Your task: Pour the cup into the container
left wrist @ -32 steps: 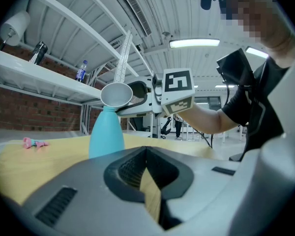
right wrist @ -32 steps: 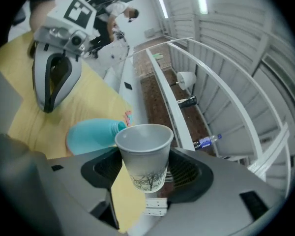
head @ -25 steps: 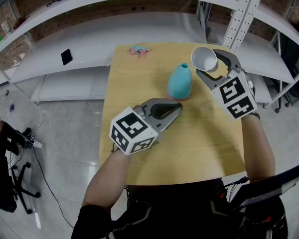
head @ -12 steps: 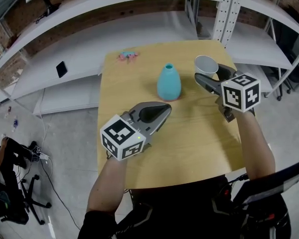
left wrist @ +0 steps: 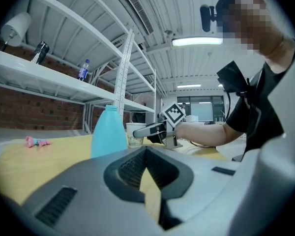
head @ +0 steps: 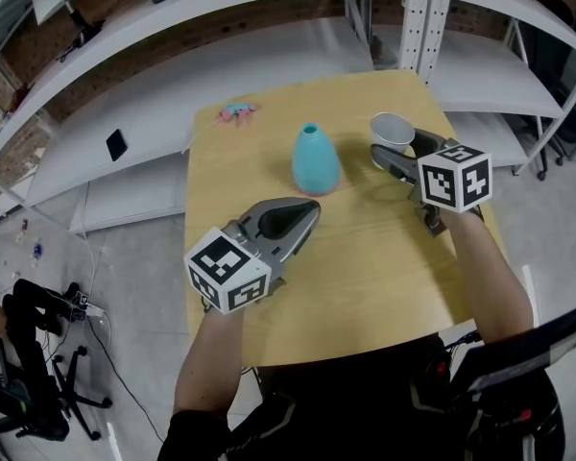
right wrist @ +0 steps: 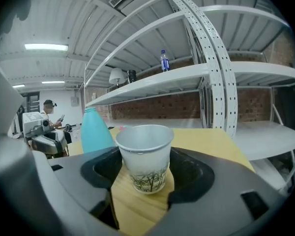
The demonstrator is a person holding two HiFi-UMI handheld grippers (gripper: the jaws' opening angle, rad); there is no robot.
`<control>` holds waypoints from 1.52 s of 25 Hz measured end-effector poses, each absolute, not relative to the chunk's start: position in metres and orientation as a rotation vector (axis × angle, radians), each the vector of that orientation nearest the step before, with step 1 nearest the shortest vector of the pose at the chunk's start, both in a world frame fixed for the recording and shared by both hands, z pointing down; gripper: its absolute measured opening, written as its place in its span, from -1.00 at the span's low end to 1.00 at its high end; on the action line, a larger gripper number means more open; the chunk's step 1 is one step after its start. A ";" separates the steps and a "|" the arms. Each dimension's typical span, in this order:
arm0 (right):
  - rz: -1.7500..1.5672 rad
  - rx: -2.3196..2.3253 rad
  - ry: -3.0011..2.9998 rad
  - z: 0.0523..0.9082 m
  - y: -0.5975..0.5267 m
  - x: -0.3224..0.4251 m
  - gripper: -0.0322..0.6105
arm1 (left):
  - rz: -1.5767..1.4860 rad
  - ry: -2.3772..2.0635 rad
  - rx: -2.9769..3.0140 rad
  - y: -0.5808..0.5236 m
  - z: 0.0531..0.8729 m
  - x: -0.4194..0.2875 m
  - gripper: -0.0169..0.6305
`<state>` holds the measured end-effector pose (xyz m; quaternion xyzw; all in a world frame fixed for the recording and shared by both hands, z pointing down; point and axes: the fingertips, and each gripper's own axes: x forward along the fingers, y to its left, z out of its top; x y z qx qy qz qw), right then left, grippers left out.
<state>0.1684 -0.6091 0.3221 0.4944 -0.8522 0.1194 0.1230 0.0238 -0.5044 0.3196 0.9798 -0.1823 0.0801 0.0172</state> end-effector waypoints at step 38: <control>0.184 1.575 -2.540 0.283 -0.522 0.191 -0.84 | 0.089 -0.743 3.087 -0.471 0.262 0.020 -0.94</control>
